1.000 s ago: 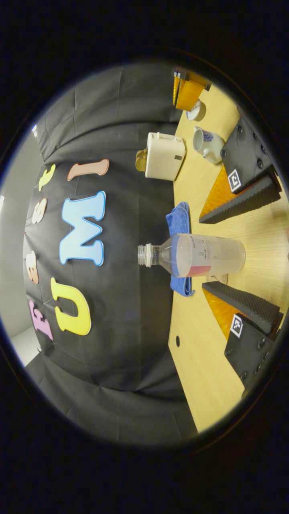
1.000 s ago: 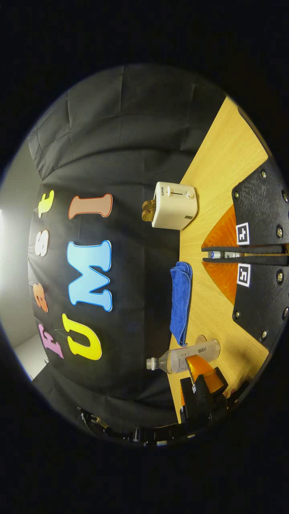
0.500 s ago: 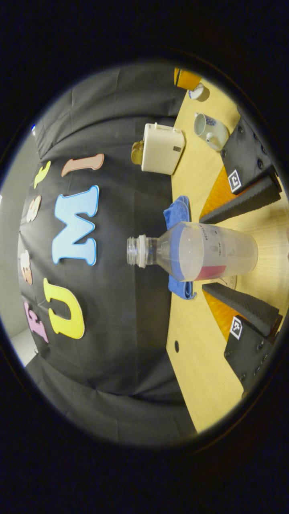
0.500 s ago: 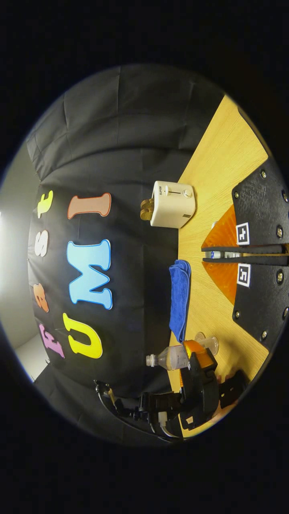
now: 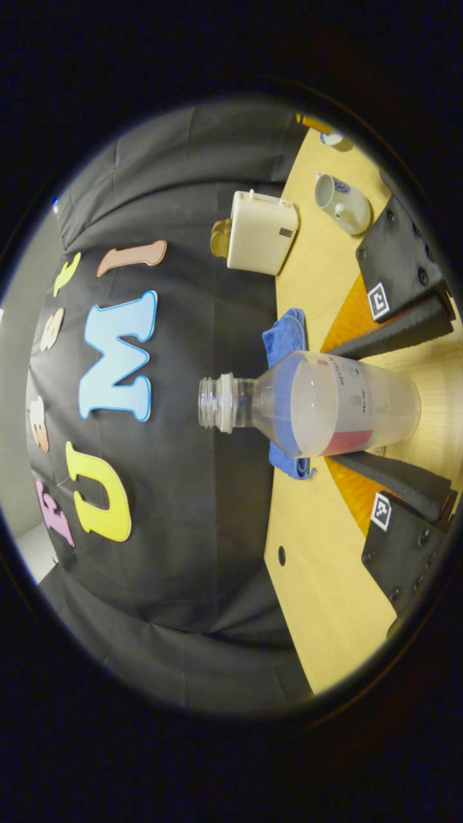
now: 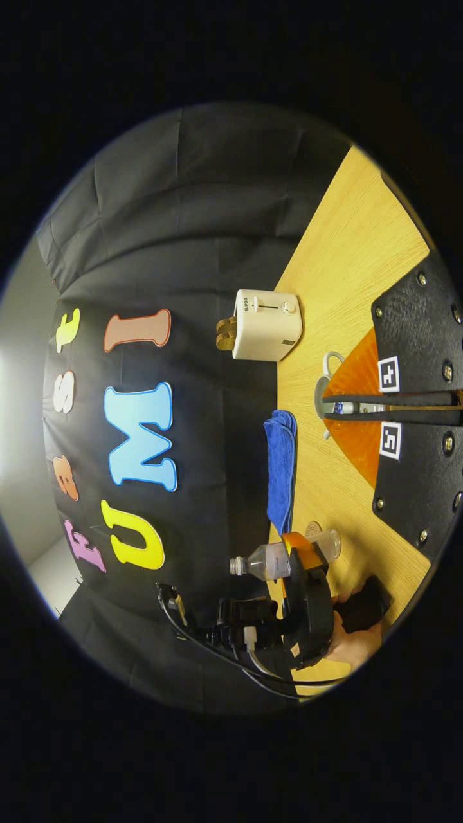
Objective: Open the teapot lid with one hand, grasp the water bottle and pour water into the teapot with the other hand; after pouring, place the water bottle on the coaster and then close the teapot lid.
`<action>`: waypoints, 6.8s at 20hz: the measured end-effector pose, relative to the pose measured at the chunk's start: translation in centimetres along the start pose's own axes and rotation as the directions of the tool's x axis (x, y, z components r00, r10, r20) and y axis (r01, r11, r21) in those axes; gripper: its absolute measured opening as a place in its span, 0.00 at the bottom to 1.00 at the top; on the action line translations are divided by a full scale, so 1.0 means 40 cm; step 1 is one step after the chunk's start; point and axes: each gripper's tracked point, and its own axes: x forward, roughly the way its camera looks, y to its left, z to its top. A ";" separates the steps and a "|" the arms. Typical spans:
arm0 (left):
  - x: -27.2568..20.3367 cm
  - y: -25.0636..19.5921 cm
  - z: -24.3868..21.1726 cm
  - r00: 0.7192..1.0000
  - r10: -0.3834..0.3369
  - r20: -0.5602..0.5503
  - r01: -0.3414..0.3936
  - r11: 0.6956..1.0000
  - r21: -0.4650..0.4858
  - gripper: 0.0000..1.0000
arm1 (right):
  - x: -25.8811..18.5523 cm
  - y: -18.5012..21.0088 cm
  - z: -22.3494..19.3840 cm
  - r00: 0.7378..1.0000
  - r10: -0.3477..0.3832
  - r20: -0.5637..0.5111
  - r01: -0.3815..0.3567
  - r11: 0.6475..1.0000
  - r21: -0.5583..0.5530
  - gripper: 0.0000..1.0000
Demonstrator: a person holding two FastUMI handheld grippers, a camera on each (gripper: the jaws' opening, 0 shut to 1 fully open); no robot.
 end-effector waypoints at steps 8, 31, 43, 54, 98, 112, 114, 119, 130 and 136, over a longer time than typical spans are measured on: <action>-0.011 -0.009 0.007 1.000 -0.008 -0.014 0.009 0.999 0.052 0.87 | -0.092 -0.002 -0.003 1.000 0.008 0.009 -0.008 1.000 0.018 0.02; -0.028 -0.268 -0.002 0.992 -0.123 -0.006 0.072 0.539 0.839 0.87 | -0.258 -0.010 -0.064 1.000 0.013 -0.001 -0.013 0.999 0.034 0.02; 0.002 -0.359 -0.029 0.985 -0.164 -0.046 0.087 0.251 0.964 0.84 | -0.285 -0.035 -0.070 1.000 -0.001 -0.001 0.001 0.999 0.052 0.02; 0.038 -0.404 -0.068 0.984 -0.131 -0.121 0.123 0.006 0.992 0.84 | -0.289 -0.042 -0.076 1.000 -0.003 -0.012 0.003 0.999 0.047 0.03; 0.028 -0.463 0.034 0.994 -0.054 -0.093 0.045 -0.577 0.815 0.84 | -0.287 -0.094 -0.102 0.998 -0.032 -0.046 0.036 0.996 0.077 0.03; 0.044 -0.457 0.008 0.988 -0.080 -0.134 0.071 -0.533 0.843 0.84 | -0.284 -0.093 -0.097 0.998 -0.034 -0.050 0.037 0.997 0.066 0.03; 0.050 -0.455 -0.011 0.984 -0.105 -0.145 0.078 -0.479 0.874 0.84 | -0.283 -0.087 -0.086 0.999 -0.030 -0.038 0.032 0.998 0.056 0.02; 0.050 -0.453 -0.045 0.977 -0.148 -0.155 0.093 -0.354 0.931 0.84 | -0.287 -0.075 -0.065 1.000 -0.023 -0.021 0.024 0.999 0.037 0.02; 0.014 -0.412 -0.086 0.967 -0.246 -0.072 0.114 0.163 0.980 0.84 | -0.227 -0.065 -0.001 0.999 -0.009 0.035 0.011 0.999 -0.052 0.03; -0.049 -0.274 -0.044 0.972 -0.235 0.018 0.118 0.552 0.825 0.84 | -0.152 -0.027 0.022 0.999 0.042 0.032 -0.042 0.999 -0.008 0.03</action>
